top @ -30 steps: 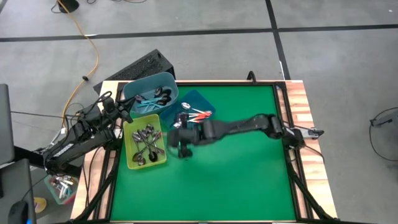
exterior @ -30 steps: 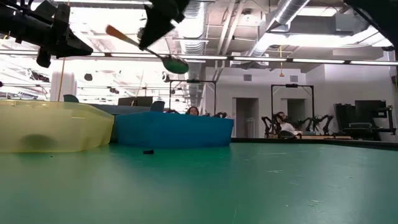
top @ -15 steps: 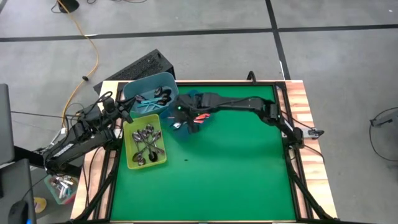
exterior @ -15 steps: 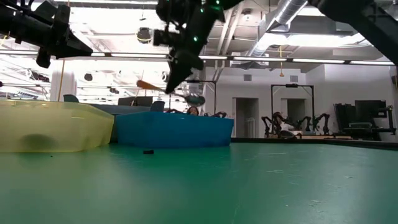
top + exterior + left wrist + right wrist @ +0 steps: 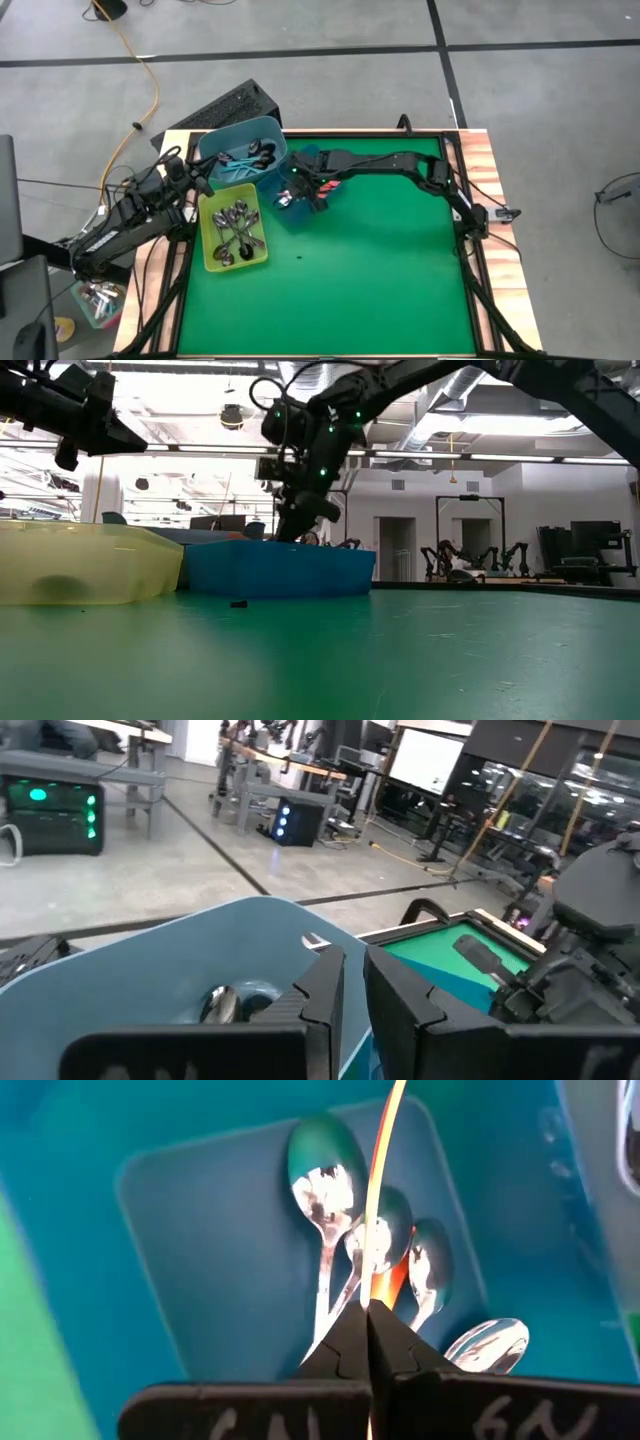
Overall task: Sort silverware by color (type)
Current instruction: Put the orange spoon into the blue bin
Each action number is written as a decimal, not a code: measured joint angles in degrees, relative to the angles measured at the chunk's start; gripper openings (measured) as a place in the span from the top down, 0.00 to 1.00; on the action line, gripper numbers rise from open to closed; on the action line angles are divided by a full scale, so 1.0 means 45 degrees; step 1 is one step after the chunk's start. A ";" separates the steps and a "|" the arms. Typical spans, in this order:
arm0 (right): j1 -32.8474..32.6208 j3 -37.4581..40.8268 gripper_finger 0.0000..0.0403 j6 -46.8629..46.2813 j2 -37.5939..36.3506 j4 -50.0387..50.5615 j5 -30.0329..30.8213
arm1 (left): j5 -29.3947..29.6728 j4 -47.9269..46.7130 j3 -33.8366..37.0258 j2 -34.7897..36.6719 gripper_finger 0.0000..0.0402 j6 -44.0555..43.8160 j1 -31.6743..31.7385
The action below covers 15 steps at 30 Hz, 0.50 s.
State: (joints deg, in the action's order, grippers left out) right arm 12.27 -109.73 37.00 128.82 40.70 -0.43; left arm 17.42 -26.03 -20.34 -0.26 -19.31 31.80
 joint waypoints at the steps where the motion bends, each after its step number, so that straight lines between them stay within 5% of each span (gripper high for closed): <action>1: 0.0059 0.0196 1.00 0.0120 -0.0009 -0.0357 -0.0029 | 0.0128 -0.0049 0.0000 -0.0003 0.93 -0.0062 -0.0002; 15: 0.0771 0.0433 0.93 0.0465 -0.0010 -0.0832 -0.1583 | 0.0567 -0.0099 0.0000 -0.0002 0.93 -0.0186 -0.0002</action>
State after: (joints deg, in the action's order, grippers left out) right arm 15.74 -107.79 39.09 128.77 36.95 -7.55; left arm 19.97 -26.48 -20.34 -0.27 -20.14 31.79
